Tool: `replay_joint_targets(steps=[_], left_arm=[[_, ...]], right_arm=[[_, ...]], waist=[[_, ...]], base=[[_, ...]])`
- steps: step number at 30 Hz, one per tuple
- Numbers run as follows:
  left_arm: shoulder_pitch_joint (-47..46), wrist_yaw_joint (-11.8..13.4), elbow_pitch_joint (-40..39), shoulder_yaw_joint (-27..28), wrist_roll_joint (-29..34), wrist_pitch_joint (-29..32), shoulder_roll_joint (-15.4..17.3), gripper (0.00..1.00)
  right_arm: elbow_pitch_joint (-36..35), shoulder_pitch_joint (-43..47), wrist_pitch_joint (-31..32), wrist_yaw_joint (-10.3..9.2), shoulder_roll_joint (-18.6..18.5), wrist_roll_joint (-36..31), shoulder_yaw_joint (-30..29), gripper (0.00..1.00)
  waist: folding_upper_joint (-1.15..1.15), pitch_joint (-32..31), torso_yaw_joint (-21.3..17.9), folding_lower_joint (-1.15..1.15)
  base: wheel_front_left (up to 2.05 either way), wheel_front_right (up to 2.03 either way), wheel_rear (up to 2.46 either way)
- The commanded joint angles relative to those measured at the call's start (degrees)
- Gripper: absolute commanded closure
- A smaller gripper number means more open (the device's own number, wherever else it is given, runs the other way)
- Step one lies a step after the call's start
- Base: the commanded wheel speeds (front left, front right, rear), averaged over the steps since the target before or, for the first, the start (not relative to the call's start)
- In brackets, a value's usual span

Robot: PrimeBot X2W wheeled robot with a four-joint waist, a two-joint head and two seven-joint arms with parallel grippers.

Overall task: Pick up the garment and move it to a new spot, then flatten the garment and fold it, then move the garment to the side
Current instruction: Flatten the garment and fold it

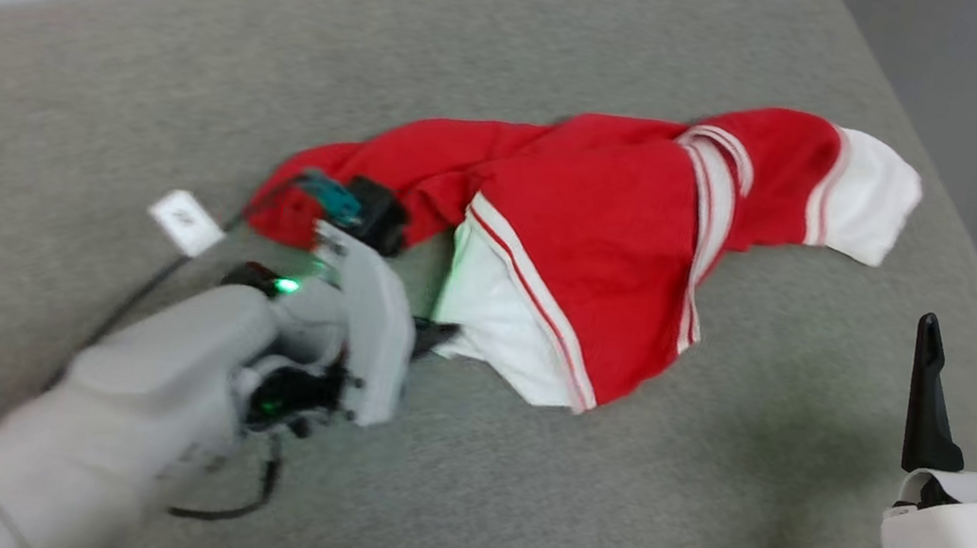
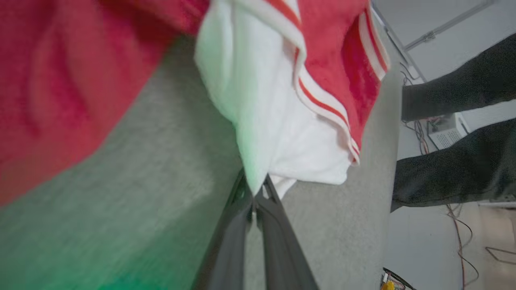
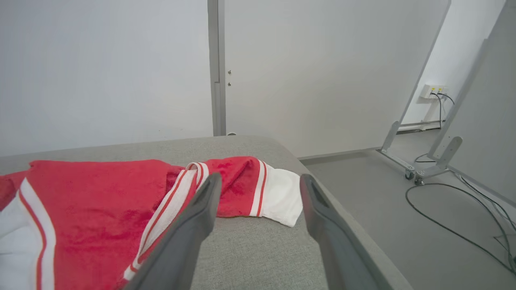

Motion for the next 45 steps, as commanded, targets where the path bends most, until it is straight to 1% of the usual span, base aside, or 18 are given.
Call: replay_joint_targets(steps=[1, 3, 6, 11, 13, 15, 17, 20, 28, 29, 30, 31, 32, 33, 34, 40, 43, 45], left_arm=[[0.22, 0.20, -0.03, -0.17, -0.35, -0.51, 2.02, 1.00], [0.12, 0.20, -1.21, -0.29, -1.29, -1.25, 4.57, 1.00], [0.90, 0.20, -3.19, 0.86, -4.23, -2.46, 9.72, 1.00], [2.30, 0.19, -5.47, 1.74, -7.87, -1.95, 18.14, 1.00], [2.52, 0.18, -5.57, 1.94, -8.75, -1.84, 20.83, 1.00], [3.00, 0.18, -4.85, 1.89, -9.49, -1.23, 22.45, 1.00], [3.09, 0.18, -3.29, 1.89, -9.99, -0.73, 23.27, 1.00], [3.22, 0.32, 0.09, 1.29, -9.78, 0.35, 23.49, 1.00], [4.67, 0.26, 7.32, 0.16, -8.39, -1.54, 20.41, 1.00], [4.73, 0.22, 7.85, 0.02, -8.20, -1.85, 20.05, 0.88], [4.71, 0.16, 8.23, -0.09, -8.05, -1.94, 19.69, 0.67], [4.61, 0.12, 8.51, -0.23, -7.78, -2.48, 19.35, 0.55], [4.51, 0.12, 8.75, -0.31, -7.56, -2.99, 19.06, 0.36], [4.44, 0.15, 9.06, -0.32, -7.25, -3.77, 18.90, 0.04], [4.36, 0.12, 9.24, -0.41, -6.73, -4.63, 18.85, 0.00], [4.47, 0.05, 7.46, -0.58, -3.99, -11.82, 18.98, 0.00], [5.39, 0.05, 5.96, -0.15, -2.35, -17.64, 19.51, 0.00], [6.26, 0.05, 4.97, -0.01, -0.93, -22.19, 19.15, 0.00]], right_arm=[[-0.14, 0.07, -0.22, -0.08, -0.36, -0.64, -0.19, 0.00], [-0.34, 0.45, 0.18, -0.08, -0.41, -0.63, -0.12, 0.00], [-0.23, 0.91, 0.75, -0.08, -0.73, -0.45, 0.14, 0.00], [-0.21, 1.39, 1.69, -0.08, -1.42, -0.28, 0.57, 0.00], [-0.49, 1.54, 2.11, -0.08, -1.56, -0.22, 0.81, 0.00], [-0.62, 1.52, 2.56, -0.08, -1.95, -0.10, 1.11, 0.00], [-0.88, 1.58, 3.04, -0.08, -2.08, -0.22, 1.57, 0.00], [-1.38, 1.77, 3.90, -0.08, -2.48, -0.45, 1.92, 0.00], [-2.09, 2.28, 5.60, -0.08, -3.50, -0.22, 2.75, 0.00], [-2.16, 2.33, 5.75, -0.08, -3.55, -0.18, 2.87, 0.00], [-2.24, 2.44, 5.89, -0.08, -3.64, -0.13, 2.91, 0.00], [-2.27, 2.60, 6.21, -0.08, -3.75, -0.10, 3.00, 0.00], [-2.25, 2.68, 6.38, -0.08, -3.82, -0.05, 3.10, 0.00], [-2.24, 2.63, 6.72, -0.08, -3.88, 0.04, 3.24, 0.00], [-2.24, 2.58, 6.94, -0.08, -4.03, 0.08, 3.51, 0.00], [-1.86, 2.56, 9.57, -0.08, -6.13, 0.96, 6.24, 0.00], [-1.56, 1.68, 11.46, -0.08, -8.07, 1.76, 8.11, 0.00], [-1.23, 1.12, 13.65, -0.08, -9.75, 2.83, 9.93, 0.00]], waist=[[0.00, -2.68, 4.41, 0.00], [0.00, -3.71, 6.58, 0.00], [0.00, -5.13, 9.77, 0.00], [0.00, -7.15, 14.69, 0.00], [0.00, -7.72, 16.28, 0.00], [0.00, -8.08, 17.54, 0.00], [0.00, -8.57, 18.56, 0.00], [0.00, -8.92, 19.49, 0.00], [0.00, -9.33, 19.93, 0.00], [0.00, -9.37, 19.96, 0.00], [0.00, -9.43, 19.99, 0.00], [0.00, -9.53, 20.06, 0.00], [0.00, -9.63, 20.17, 0.00], [0.00, -9.75, 20.31, 0.00], [0.00, -9.92, 20.47, 0.00], [0.00, -10.45, 22.48, 0.00], [0.00, -10.53, 23.94, 0.00], [0.00, -10.60, 24.98, 0.00]], base=[[0.00, 0.00, 0.00], [0.00, 0.00, 0.00], [0.00, 0.00, 0.00], [0.00, 0.00, 0.00], [0.00, 0.00, 0.00], [0.00, 0.00, 0.00], [0.00, 0.00, 0.00], [0.00, 0.00, 0.00], [0.00, 0.00, 0.00], [0.00, 0.00, 0.00], [0.00, 0.00, 0.00], [0.00, 0.00, 0.00], [0.00, 0.00, 0.00], [0.00, 0.00, 0.00], [0.00, 0.00, 0.00], [0.00, 0.00, 0.00], [0.00, 0.00, 0.00], [0.00, 0.00, 0.00]])
